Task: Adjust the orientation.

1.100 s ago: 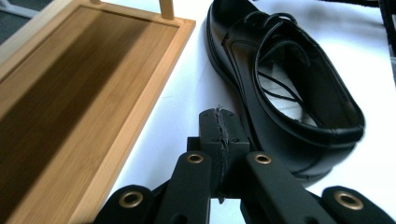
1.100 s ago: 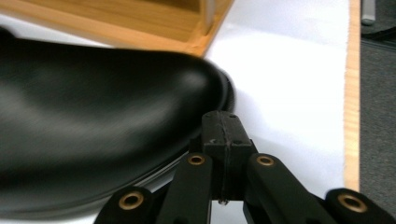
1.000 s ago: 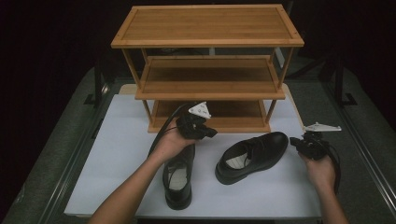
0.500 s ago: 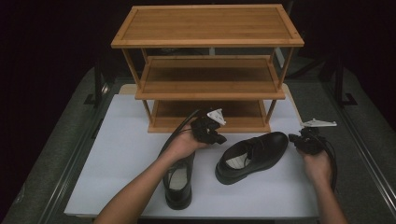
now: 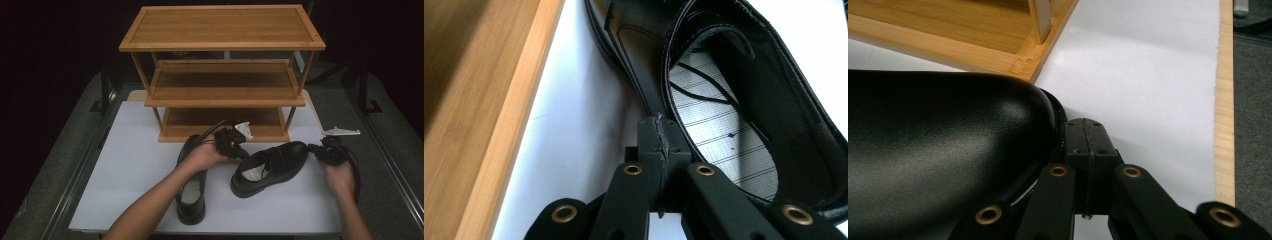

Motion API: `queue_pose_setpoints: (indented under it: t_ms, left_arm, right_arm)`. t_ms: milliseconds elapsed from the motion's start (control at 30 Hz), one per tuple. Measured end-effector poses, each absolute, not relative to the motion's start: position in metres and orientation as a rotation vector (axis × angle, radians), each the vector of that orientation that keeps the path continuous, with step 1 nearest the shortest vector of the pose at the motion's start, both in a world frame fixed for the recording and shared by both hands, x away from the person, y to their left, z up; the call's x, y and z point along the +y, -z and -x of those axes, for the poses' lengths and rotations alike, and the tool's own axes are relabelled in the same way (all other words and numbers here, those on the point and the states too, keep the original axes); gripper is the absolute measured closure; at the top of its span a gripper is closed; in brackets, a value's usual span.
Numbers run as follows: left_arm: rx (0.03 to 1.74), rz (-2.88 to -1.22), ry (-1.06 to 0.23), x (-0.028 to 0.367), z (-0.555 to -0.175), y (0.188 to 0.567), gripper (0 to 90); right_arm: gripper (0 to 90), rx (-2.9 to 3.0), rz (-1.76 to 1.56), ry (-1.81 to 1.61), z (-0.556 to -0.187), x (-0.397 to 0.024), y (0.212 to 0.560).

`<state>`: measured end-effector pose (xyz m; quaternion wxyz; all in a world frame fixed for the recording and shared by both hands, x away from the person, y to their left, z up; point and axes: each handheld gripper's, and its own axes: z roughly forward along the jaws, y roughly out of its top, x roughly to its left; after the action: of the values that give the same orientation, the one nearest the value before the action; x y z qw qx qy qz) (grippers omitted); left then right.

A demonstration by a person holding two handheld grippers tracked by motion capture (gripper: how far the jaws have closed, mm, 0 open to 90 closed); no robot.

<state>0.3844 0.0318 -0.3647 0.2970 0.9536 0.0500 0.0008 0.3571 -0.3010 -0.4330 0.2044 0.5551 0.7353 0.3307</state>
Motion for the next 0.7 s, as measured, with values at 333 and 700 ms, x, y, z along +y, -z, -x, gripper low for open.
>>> queue_pose_setpoints:
  t_ms: [333,700]
  left_arm:
    - [0.062,-2.563,0.015,0.027,-0.363,0.360,90.0]
    - [0.059,-2.562,0.063,0.030,-0.357,0.369,90.0]
  right_arm:
    - [89.9,2.109,-1.499,-0.933,-0.377,-0.281,0.432]
    - [89.8,2.164,-1.452,-0.958,-0.398,-0.245,0.432]
